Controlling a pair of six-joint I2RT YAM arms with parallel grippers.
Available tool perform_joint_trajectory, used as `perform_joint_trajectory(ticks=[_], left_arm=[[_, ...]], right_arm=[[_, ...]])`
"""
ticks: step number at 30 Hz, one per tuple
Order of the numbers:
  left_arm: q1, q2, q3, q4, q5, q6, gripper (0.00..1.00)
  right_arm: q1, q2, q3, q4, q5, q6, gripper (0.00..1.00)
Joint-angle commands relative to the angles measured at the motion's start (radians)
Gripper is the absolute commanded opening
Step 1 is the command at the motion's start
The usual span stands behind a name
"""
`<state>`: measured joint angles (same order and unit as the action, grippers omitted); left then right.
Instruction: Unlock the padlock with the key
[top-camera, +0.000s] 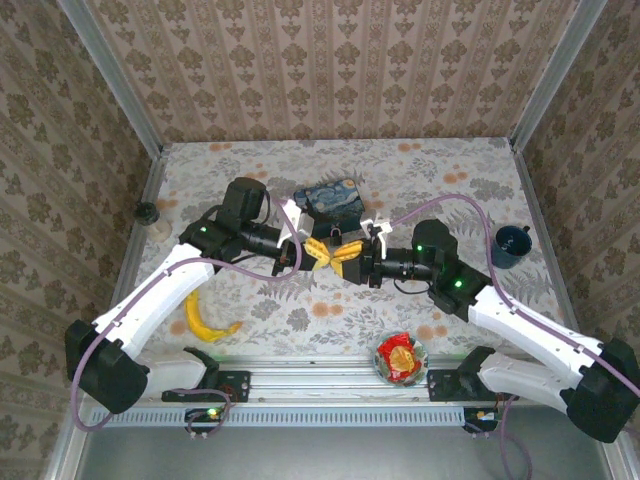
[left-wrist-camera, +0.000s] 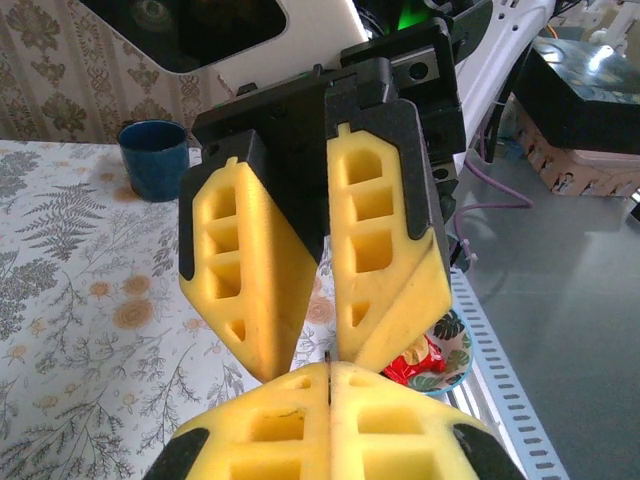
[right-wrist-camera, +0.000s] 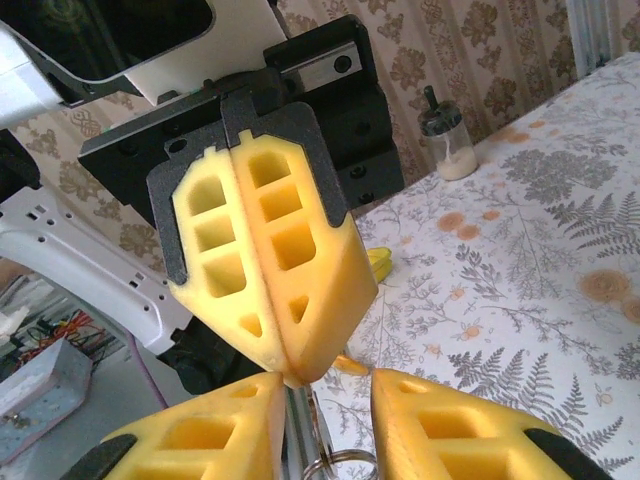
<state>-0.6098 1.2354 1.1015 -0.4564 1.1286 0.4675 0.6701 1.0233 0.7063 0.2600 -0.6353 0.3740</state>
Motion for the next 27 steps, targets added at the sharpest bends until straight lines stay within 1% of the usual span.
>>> perform_joint_trajectory(ticks=[1,9,15,24,27], left_arm=[[-0.008,-0.013,-0.008,0.021,0.030,-0.001,0.00],[-0.008,-0.013,-0.012,0.044,0.030,-0.023,0.00],[-0.008,-0.014,-0.012,0.060,0.026,-0.032,0.00],[-0.007,-0.028,-0.020,0.051,0.009,-0.030,0.00],[-0.007,-0.030,-0.021,0.051,0.008,-0.029,0.00]], right_arm=[[-0.004,0.008,0.031,0.032,-0.037,0.013,0.29],[-0.008,0.020,0.035,0.024,-0.067,0.011,0.32],[-0.008,0.047,0.052,0.016,-0.107,0.013,0.29],[-0.015,0.012,0.029,0.009,-0.068,0.005,0.25],[-0.020,0.002,0.026,-0.006,-0.058,0.004,0.23]])
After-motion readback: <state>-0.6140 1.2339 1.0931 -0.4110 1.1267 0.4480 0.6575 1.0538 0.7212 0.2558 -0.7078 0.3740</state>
